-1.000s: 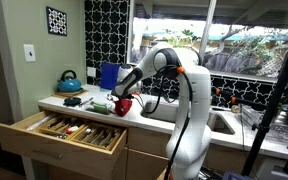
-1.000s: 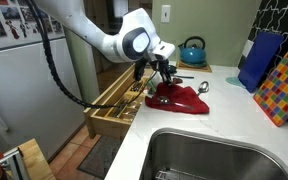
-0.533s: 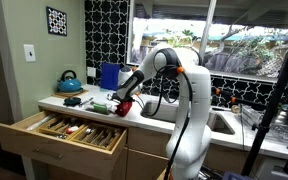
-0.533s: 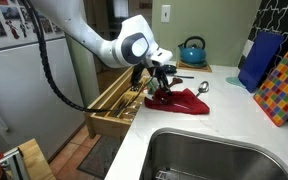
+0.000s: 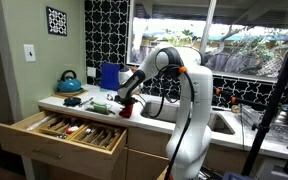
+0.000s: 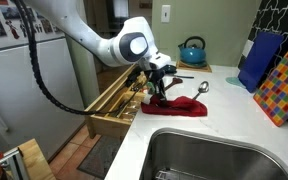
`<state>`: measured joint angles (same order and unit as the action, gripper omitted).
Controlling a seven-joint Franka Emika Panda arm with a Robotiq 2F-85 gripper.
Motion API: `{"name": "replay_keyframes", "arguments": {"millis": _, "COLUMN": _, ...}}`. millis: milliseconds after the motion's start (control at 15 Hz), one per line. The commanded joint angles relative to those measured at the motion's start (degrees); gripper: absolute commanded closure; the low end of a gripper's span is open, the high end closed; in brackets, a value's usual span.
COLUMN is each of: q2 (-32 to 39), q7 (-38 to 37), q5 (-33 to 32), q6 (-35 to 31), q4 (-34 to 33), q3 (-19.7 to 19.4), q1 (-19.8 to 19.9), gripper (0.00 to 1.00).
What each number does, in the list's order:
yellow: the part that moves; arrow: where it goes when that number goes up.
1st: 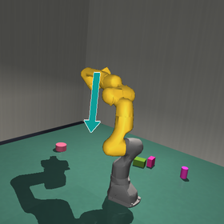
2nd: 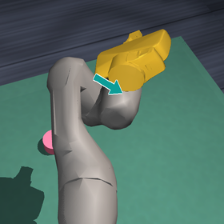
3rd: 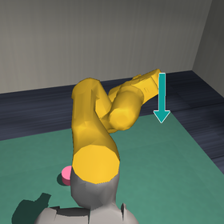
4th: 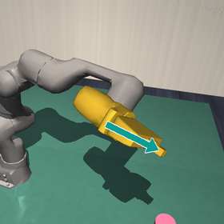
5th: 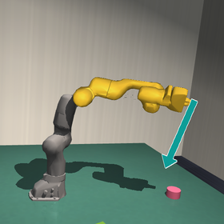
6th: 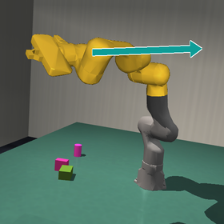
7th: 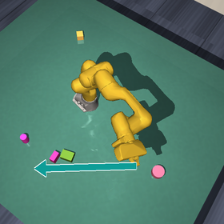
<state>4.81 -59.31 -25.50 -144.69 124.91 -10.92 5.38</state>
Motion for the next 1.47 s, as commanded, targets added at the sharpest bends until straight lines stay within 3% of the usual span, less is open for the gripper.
{"name": "replay_keyframes", "arguments": {"millis": 0, "q2": -0.24, "q7": -2.58, "q5": -1.72, "q6": 5.82, "q4": 0.0, "q3": 0.17, "q1": -0.25, "gripper": 0.99}}
{"name": "replay_keyframes", "arguments": {"millis": 400, "q2": 0.55, "q7": -7.25, "q5": -2.32, "q6": 9.5, "q4": -1.01, "q3": 0.19, "q1": -0.05, "gripper": 0.99}}
{"name": "replay_keyframes", "arguments": {"millis": 533, "q2": 0.48, "q7": -7.76, "q5": -1.78, "q6": 11.1, "q4": -1.22, "q3": 0.31, "q1": 0.04, "gripper": 0.7}}
{"name": "replay_keyframes", "arguments": {"millis": 1133, "q2": -2.79, "q7": -10.41, "q5": -2.08, "q6": 14.01, "q4": -2.95, "q3": 0.12, "q1": 0.95, "gripper": 0.04}}
{"name": "replay_keyframes", "arguments": {"millis": 1400, "q2": -3.27, "q7": -9.41, "q5": -1.16, "q6": 14.05, "q4": -3.2, "q3": 0.43, "q1": 1.56, "gripper": 0.0}}
